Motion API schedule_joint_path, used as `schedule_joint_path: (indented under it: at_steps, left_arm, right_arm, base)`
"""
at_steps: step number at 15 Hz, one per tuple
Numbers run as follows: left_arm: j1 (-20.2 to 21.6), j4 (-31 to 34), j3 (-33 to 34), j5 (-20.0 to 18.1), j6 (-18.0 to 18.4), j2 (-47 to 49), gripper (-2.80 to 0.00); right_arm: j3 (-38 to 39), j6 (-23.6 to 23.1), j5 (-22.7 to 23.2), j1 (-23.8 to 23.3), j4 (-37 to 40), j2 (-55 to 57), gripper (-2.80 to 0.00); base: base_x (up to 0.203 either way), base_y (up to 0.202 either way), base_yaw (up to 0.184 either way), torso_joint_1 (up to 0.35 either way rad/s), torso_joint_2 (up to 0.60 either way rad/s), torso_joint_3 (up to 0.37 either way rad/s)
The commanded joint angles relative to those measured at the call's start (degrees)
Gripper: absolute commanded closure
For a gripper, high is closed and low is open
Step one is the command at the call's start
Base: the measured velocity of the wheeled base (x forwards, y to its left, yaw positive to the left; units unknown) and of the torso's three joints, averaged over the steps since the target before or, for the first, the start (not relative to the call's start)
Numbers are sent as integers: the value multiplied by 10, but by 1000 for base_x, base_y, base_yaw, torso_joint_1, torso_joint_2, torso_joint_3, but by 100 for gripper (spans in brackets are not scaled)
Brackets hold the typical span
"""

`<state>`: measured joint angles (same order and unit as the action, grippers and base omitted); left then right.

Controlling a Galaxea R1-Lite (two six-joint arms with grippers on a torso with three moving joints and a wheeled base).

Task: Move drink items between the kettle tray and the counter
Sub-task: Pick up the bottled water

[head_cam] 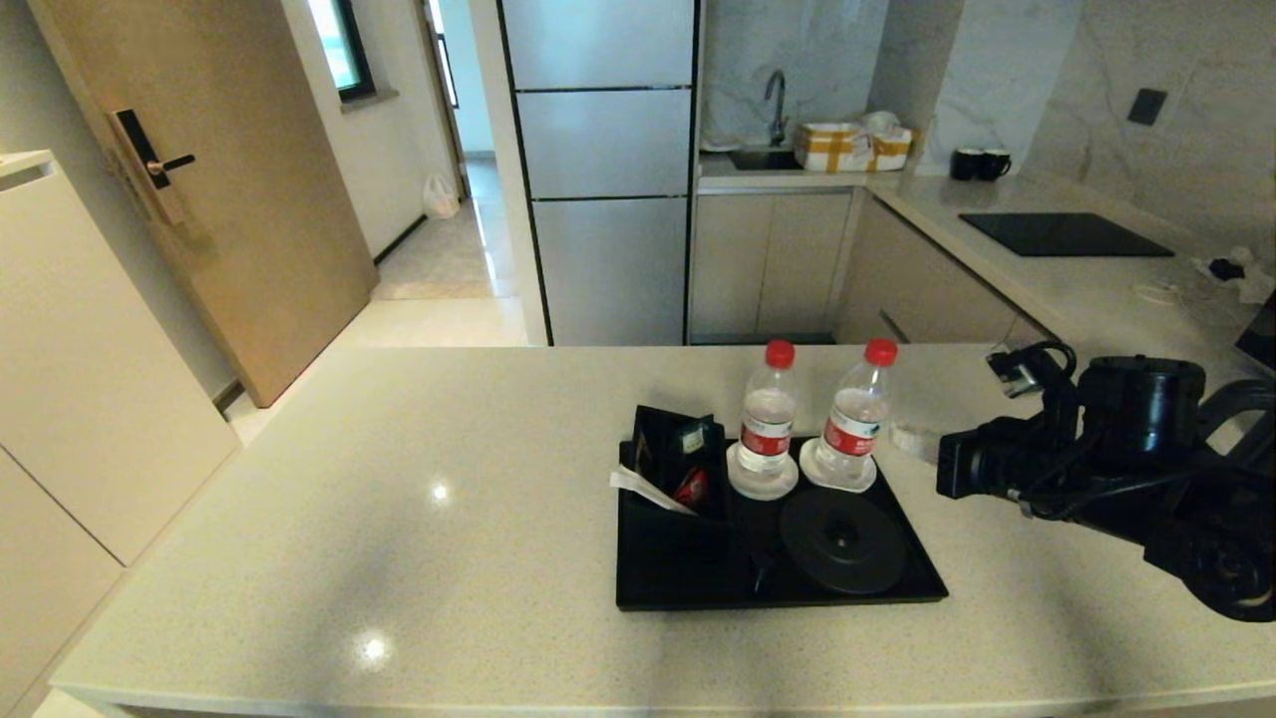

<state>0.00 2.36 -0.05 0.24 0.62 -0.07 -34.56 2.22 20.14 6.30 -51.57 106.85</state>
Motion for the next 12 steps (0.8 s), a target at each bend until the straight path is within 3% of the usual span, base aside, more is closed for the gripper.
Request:
schedule_joint_path:
  at_steps: [1,4,9,12]
  left_arm:
    - [0,-1,0,0,0,1,0]
    - [0,0,0,0,0,1,0]
    - [0,0,0,0,0,1,0]
    - [0,0,0,0,0,1,0]
  right_arm:
    - [-1,2,1,-10,-3,13,-280]
    - [-13,6,-23,-15,-19,47,-280]
    - [-24,5,-81,-3,-136,139,-280]
    - [-42,5,-94,17,-140,146,-280]
  base:
    - [0,0,0,0,0,0]
    - [0,0,0,0,0,0]
    - [0,0,0,0,0,0]
    - [0,0,0,0,0,0]
